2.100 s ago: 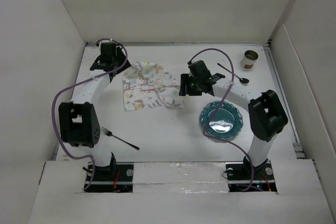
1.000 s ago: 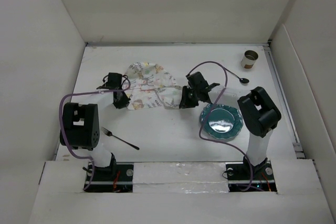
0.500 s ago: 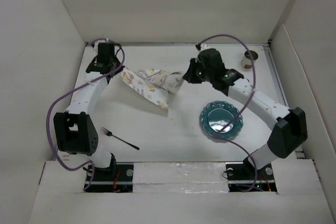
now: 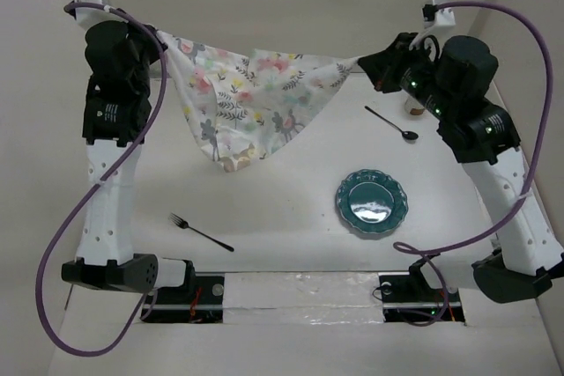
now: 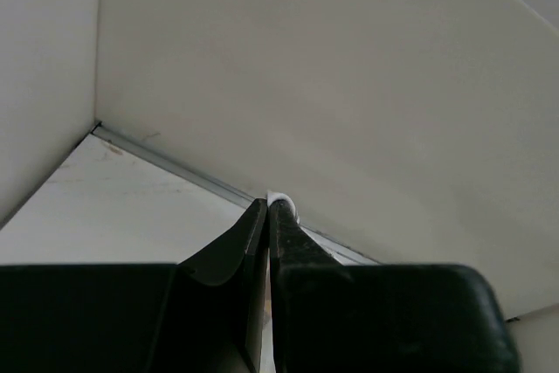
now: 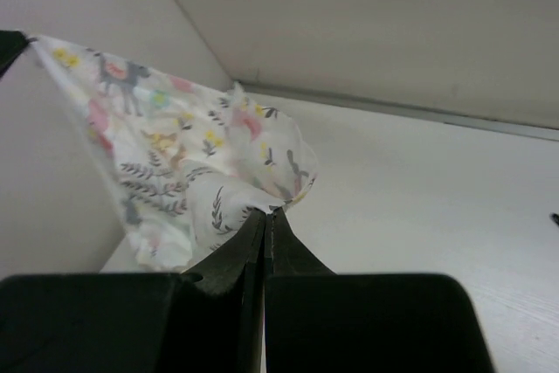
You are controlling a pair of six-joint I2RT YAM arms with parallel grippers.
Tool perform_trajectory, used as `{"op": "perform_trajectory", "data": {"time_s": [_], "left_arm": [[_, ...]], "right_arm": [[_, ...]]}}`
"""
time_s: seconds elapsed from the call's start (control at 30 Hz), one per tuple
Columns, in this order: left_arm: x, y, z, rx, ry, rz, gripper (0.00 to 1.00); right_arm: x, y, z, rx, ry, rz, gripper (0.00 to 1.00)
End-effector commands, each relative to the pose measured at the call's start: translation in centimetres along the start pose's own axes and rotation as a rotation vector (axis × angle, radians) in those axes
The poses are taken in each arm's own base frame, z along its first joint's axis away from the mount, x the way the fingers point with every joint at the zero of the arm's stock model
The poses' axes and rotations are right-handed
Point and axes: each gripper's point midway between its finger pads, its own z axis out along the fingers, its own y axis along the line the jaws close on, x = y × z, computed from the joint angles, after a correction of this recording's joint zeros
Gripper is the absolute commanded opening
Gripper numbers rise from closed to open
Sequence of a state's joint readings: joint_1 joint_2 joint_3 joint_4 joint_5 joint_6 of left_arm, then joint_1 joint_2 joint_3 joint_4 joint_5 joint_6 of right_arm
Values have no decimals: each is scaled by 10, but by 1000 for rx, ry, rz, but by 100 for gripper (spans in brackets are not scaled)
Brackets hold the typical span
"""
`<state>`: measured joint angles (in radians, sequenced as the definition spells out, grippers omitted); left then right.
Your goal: Set the dinner table for one person
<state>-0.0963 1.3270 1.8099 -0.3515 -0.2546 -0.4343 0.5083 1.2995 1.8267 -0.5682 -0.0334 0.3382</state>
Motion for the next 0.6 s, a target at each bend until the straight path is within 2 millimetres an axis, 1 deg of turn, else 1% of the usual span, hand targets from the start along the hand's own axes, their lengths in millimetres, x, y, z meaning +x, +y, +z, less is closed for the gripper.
{"op": "perform_trajectory", "data": {"time_s": [0.0, 0.03, 0.07, 0.1, 0.13, 0.17, 0.2, 0.23, 0.27, 0.3, 0.33, 0.37, 0.4, 0.43, 0.47, 0.5, 0.53, 0.57], "left_arm": [[0, 2, 4, -13, 16, 52, 0], [5, 3, 7, -12, 28, 64, 0], [11, 4, 12, -13, 40, 76, 0], [23, 9, 18, -26, 67, 104, 0], [43, 14, 33, -42, 112, 131, 0], [72, 21, 55, -54, 179, 179, 0], [70, 19, 55, -49, 175, 177, 0], [106, 32, 81, -90, 246, 210, 0], [122, 34, 95, -90, 270, 221, 0], [131, 33, 111, -89, 280, 239, 7], [177, 50, 141, -136, 360, 265, 15], [195, 63, 169, -193, 395, 286, 50], [233, 79, 181, -222, 461, 307, 50], [254, 97, 179, -277, 552, 317, 56], [266, 103, 180, -301, 594, 321, 60], [275, 106, 181, -311, 623, 320, 61], [275, 110, 175, -314, 635, 306, 61], [274, 112, 171, -318, 623, 303, 60]], "right_arm": [[9, -29, 4, 67, 48, -4, 0], [9, -41, 6, 92, 45, 4, 0], [23, -50, 11, 108, 76, 18, 0], [30, -56, 17, 113, 85, 26, 0], [41, -66, 21, 135, 106, 38, 0], [68, -81, 29, 161, 147, 73, 0], [87, -87, 35, 163, 170, 95, 0], [103, -91, 41, 158, 188, 116, 0], [116, -102, 49, 174, 191, 153, 0], [134, -117, 54, 207, 221, 180, 0], [171, -137, 60, 258, 293, 209, 0], [202, -165, 64, 330, 335, 247, 0], [202, -166, 64, 331, 335, 248, 0], [222, -177, 68, 350, 376, 261, 0], [230, -185, 71, 360, 390, 270, 0], [240, -186, 71, 361, 420, 275, 0], [253, -192, 71, 377, 453, 280, 0], [259, -193, 71, 376, 462, 281, 0]]}}
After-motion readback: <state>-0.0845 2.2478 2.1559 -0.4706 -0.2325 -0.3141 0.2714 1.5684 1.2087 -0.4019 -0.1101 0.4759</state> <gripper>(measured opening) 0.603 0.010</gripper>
